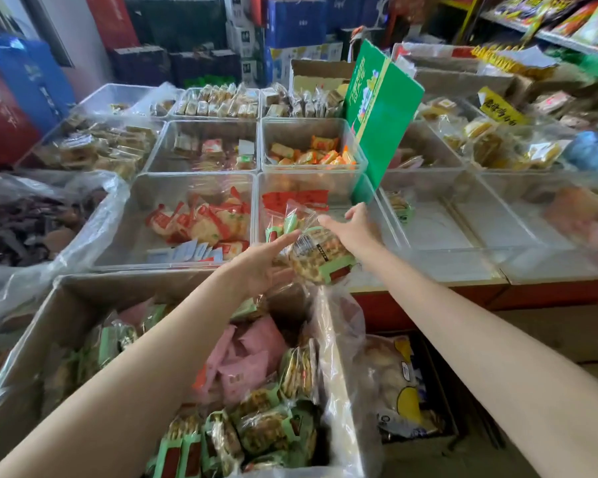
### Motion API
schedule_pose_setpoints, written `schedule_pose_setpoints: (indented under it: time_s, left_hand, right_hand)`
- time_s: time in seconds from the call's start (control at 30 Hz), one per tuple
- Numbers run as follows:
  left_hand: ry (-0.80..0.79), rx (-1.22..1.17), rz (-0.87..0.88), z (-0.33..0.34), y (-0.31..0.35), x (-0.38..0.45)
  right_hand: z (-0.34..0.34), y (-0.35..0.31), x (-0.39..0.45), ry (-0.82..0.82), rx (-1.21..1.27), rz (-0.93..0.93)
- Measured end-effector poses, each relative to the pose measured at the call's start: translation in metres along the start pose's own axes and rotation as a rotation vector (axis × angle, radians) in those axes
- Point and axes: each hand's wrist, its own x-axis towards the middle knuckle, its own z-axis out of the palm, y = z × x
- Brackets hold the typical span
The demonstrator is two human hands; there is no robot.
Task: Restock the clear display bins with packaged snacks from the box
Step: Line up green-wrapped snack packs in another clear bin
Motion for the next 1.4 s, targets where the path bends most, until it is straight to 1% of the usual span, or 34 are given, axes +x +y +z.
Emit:
schedule_pose_setpoints:
  time_s: [0.03, 0.07, 0.1, 0.13, 0.23, 0.27, 0.3, 0.4, 0.47, 0.57, 0.67, 0.7, 0.73, 0.77, 0.8, 0.83, 0.87, 0.9, 0.93, 1.0, 1.03, 1.07, 1.1, 1.13, 1.17, 1.23, 1.27, 1.4]
  left_hand:
    - [-0.009, -0.033, -0.018, 0.012, 0.003, 0.003]
    - [-0.018, -0.039, -0.016, 0.024, 0.005, 0.008]
    - [-0.017, -0.056, 0.006, 0.036, 0.008, 0.014]
    - [-0.009, -0.101, 0.026, 0.048, 0.011, 0.021]
    - [0.007, -0.235, 0.041, 0.092, 0.018, 0.047]
    - [0.012, -0.236, 0.058, 0.108, 0.018, 0.057]
    - [0.022, -0.211, 0.08, 0.124, 0.016, 0.068]
    - [0.032, -0.112, 0.154, 0.165, 0.01, 0.101]
    - [0.029, -0.074, 0.182, 0.183, 0.008, 0.116]
    - [0.06, -0.072, 0.207, 0.197, 0.004, 0.134]
    - [0.133, -0.114, 0.218, 0.207, 0.002, 0.147]
    - [0.161, -0.136, 0.228, 0.208, 0.003, 0.152]
    - [0.188, -0.159, 0.239, 0.208, 0.003, 0.156]
    - [0.217, -0.179, 0.245, 0.207, 0.004, 0.161]
    - [0.249, -0.198, 0.244, 0.207, 0.004, 0.164]
    - [0.28, -0.215, 0.24, 0.207, 0.003, 0.168]
    - [0.307, -0.235, 0.23, 0.209, 0.002, 0.171]
    - [0.33, -0.249, 0.218, 0.213, 0.002, 0.175]
    - [0.345, -0.268, 0.212, 0.218, 0.002, 0.178]
    - [0.362, -0.32, 0.228, 0.225, 0.004, 0.185]
    - [0.363, -0.335, 0.248, 0.227, 0.005, 0.188]
    - [0.368, -0.335, 0.268, 0.226, 0.006, 0.191]
    - [0.371, -0.312, 0.284, 0.225, 0.007, 0.194]
    - [0.373, -0.275, 0.294, 0.224, 0.008, 0.195]
    - [0.37, -0.229, 0.302, 0.223, 0.009, 0.197]
    - [0.362, -0.146, 0.323, 0.22, 0.009, 0.198]
    - [0.36, -0.104, 0.337, 0.218, 0.009, 0.199]
    - [0.372, 0.052, 0.412, 0.218, 0.008, 0.198]
  right_hand:
    - [-0.008, -0.003, 0.008, 0.079, -0.034, -0.06]
    - [-0.018, -0.004, 0.018, 0.119, -0.061, -0.118]
    - [-0.032, -0.005, 0.028, 0.1, -0.1, -0.174]
    - [-0.048, -0.004, 0.039, 0.018, -0.138, -0.219]
    - [-0.099, 0.009, 0.068, -0.435, -0.226, -0.217]
    - [-0.115, 0.019, 0.079, -0.529, -0.244, -0.217]
    - [-0.129, 0.03, 0.088, -0.575, -0.252, -0.224]
    - [-0.165, 0.066, 0.116, -0.575, -0.2, -0.323]
    - [-0.182, 0.085, 0.132, -0.592, -0.092, -0.353]
    - [-0.193, 0.104, 0.154, -0.621, 0.036, -0.359]
    - [-0.204, 0.116, 0.176, -0.641, 0.147, -0.303]
    - [-0.207, 0.119, 0.184, -0.585, 0.234, -0.273]
    - [-0.211, 0.121, 0.192, -0.446, 0.318, -0.247]
    - [-0.213, 0.122, 0.199, -0.216, 0.353, -0.232]
    - [-0.213, 0.122, 0.204, 0.066, 0.326, -0.233]
    - [-0.21, 0.122, 0.206, 0.298, 0.245, -0.262]
    - [-0.204, 0.121, 0.206, 0.431, 0.142, -0.335]
    - [-0.195, 0.119, 0.203, 0.458, 0.056, -0.445]
    - [-0.185, 0.118, 0.198, 0.386, -0.012, -0.565]
    - [-0.168, 0.12, 0.194, 0.11, -0.149, -0.742]
    - [-0.164, 0.121, 0.193, -0.048, -0.206, -0.767]
    - [-0.164, 0.122, 0.193, -0.197, -0.21, -0.732]
    - [-0.167, 0.122, 0.193, -0.297, -0.138, -0.653]
    - [-0.171, 0.123, 0.195, -0.335, -0.04, -0.584]
    - [-0.173, 0.125, 0.198, -0.312, 0.016, -0.557]
    - [-0.175, 0.131, 0.203, -0.234, -0.012, -0.592]
    - [-0.175, 0.133, 0.205, -0.239, -0.037, -0.602]
    - [-0.175, 0.138, 0.208, -0.36, -0.136, -0.506]
